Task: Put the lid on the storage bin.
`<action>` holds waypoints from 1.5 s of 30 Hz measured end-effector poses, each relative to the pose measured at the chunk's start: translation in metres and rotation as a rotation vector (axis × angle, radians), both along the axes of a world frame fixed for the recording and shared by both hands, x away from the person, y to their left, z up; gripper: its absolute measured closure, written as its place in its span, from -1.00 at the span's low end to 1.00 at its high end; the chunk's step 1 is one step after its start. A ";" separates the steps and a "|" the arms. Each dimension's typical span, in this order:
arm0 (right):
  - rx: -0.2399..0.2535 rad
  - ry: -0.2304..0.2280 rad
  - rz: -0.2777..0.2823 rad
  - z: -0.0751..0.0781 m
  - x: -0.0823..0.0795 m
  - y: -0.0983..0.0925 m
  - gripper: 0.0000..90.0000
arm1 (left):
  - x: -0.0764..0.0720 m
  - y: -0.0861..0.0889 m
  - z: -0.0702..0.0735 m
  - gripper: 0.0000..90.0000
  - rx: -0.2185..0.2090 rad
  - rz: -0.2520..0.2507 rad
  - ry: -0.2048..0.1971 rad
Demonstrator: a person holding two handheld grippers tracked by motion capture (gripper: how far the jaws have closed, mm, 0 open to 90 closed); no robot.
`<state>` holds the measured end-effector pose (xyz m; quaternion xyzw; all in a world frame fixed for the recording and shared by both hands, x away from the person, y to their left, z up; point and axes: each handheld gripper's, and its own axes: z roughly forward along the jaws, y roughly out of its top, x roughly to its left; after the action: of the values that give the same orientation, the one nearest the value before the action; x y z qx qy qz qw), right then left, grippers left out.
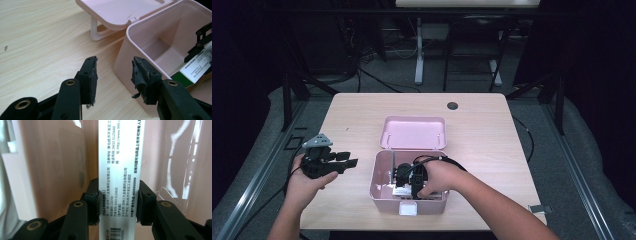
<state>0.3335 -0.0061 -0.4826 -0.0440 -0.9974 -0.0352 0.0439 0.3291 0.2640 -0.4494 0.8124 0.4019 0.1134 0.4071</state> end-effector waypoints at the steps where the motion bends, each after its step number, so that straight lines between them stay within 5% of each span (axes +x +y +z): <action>1: 0.000 0.001 -0.003 0.000 0.000 0.000 0.36 | 0.000 0.000 0.000 0.22 0.000 0.000 0.000; 15: 0.009 -0.005 -0.008 0.003 -0.001 -0.001 0.30 | 0.000 0.001 0.000 0.22 -0.004 0.002 -0.004; 24: 0.005 -0.041 0.030 0.021 -0.011 0.005 0.33 | -0.001 0.002 0.002 0.22 -0.005 0.000 -0.001; 45: 0.062 -0.086 0.000 0.058 -0.009 -0.003 0.39 | -0.001 0.002 0.002 0.22 -0.007 0.003 -0.010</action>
<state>0.3244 -0.0090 -0.4249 -0.0409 -0.9969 -0.0679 0.0023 0.3282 0.2661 -0.4471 0.8096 0.4016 0.1167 0.4118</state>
